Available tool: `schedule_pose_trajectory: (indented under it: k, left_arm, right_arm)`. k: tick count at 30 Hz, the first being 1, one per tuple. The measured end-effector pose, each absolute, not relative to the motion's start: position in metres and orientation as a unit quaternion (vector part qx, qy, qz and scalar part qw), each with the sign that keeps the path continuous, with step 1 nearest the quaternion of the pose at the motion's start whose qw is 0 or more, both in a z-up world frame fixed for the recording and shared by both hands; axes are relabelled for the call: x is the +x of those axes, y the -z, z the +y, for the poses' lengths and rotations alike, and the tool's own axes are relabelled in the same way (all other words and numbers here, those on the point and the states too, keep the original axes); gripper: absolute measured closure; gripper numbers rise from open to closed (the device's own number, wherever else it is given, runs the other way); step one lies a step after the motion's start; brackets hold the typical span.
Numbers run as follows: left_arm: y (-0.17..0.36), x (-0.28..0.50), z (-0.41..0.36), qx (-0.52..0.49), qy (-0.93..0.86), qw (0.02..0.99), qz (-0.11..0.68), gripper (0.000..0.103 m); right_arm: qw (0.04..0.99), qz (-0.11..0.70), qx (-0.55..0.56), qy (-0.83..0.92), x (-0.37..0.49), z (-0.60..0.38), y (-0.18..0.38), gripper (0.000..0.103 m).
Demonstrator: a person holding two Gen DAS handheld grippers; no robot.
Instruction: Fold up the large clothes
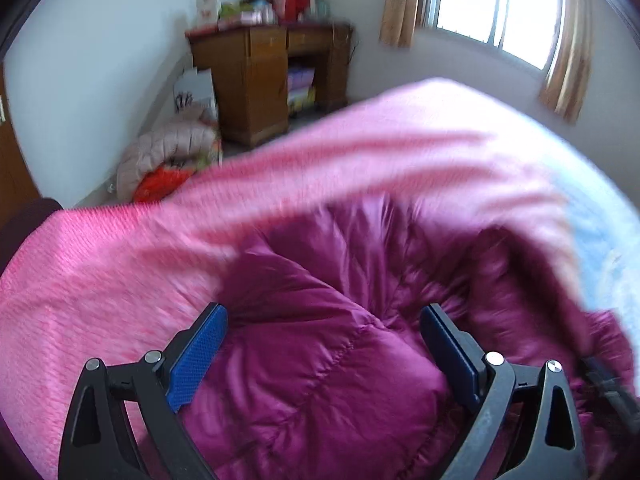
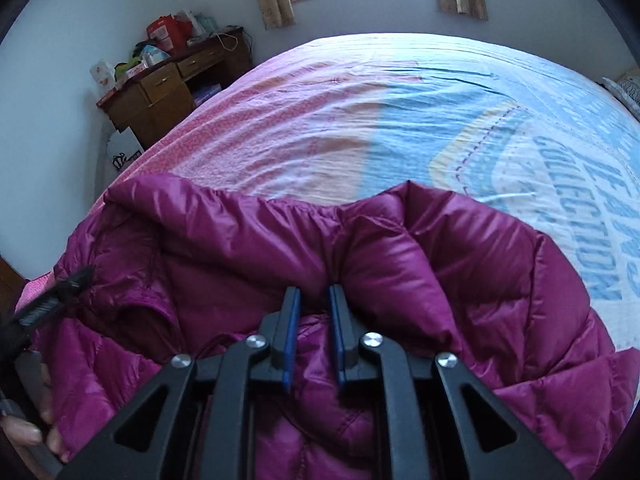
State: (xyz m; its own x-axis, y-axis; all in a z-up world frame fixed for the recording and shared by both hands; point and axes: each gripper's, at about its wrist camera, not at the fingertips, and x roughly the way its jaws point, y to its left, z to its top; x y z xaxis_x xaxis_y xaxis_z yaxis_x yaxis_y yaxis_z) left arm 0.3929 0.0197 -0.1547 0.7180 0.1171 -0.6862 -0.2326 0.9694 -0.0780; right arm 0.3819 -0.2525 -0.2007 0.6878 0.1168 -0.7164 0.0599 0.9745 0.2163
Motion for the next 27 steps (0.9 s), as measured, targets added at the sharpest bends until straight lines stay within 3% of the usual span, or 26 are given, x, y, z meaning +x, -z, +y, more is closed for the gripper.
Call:
schedule_pose_trajectory:
  k: [3, 8, 12, 15, 22, 27]
  left_arm:
    - [0.115, 0.379, 0.007, -0.061, -0.085, 0.949, 0.299, 0.006]
    - [0.088, 0.423, -0.055, 0.01, -0.041, 0.954, 0.298, 0.006]
    - [0.136, 0.474, -0.07, 0.053, -0.105, 0.907, 0.404, 0.006]
    - [0.178, 0.47, -0.051, 0.031, -0.135, 0.885, 0.444, 0.006]
    - [0.202, 0.455, -0.043, 0.015, -0.126, 0.899, 0.42, 0.003]
    - [0.203, 0.454, -0.052, 0.034, -0.134, 0.898, 0.418, 0.003]
  right_arm:
    - [0.914, 0.393, 0.099, -0.009, 0.379, -0.245, 0.201, 0.087]
    - [0.916, 0.389, 0.099, -0.007, 0.379, -0.256, 0.199, 0.087]
    - [0.918, 0.386, 0.092, -0.003, 0.375, -0.255, 0.198, 0.087]
    - [0.917, 0.384, 0.107, -0.011, 0.374, -0.258, 0.198, 0.087]
    - [0.913, 0.376, 0.153, -0.036, 0.368, -0.271, 0.197, 0.086]
    - [0.905, 0.303, 0.29, -0.066, 0.338, -0.312, 0.2, 0.072]
